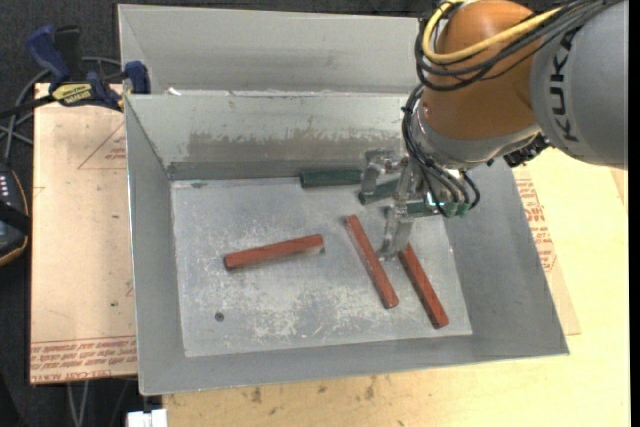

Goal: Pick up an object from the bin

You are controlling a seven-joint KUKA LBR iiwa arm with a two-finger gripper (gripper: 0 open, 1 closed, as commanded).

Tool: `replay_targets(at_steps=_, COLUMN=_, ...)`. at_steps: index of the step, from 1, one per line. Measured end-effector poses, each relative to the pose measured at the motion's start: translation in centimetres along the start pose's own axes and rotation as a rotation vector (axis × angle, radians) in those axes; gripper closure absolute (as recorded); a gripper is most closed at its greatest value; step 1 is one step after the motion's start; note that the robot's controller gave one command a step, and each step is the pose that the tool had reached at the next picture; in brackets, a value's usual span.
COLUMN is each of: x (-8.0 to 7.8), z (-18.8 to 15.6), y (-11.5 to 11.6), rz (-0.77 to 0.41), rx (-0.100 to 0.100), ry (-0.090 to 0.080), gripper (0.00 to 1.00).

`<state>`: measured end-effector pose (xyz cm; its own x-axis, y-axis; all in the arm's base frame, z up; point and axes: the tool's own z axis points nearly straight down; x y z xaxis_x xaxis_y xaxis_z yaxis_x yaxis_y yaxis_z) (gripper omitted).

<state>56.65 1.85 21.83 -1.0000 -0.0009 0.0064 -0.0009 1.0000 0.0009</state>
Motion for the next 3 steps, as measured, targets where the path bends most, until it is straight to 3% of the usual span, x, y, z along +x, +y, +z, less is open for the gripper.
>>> replay_targets(at_steps=1, x=-2.2, z=15.3, y=9.0, rz=0.073, rx=-0.002, ry=-0.001, gripper=0.0)
replay_targets(at_steps=2, x=-2.7, z=11.7, y=9.2, rz=0.037, rx=-0.001, ry=-0.012, gripper=0.0)
replay_targets(at_steps=3, x=-2.9, z=11.7, y=12.9, rz=0.037, rx=-0.002, ry=-0.01, gripper=0.0)
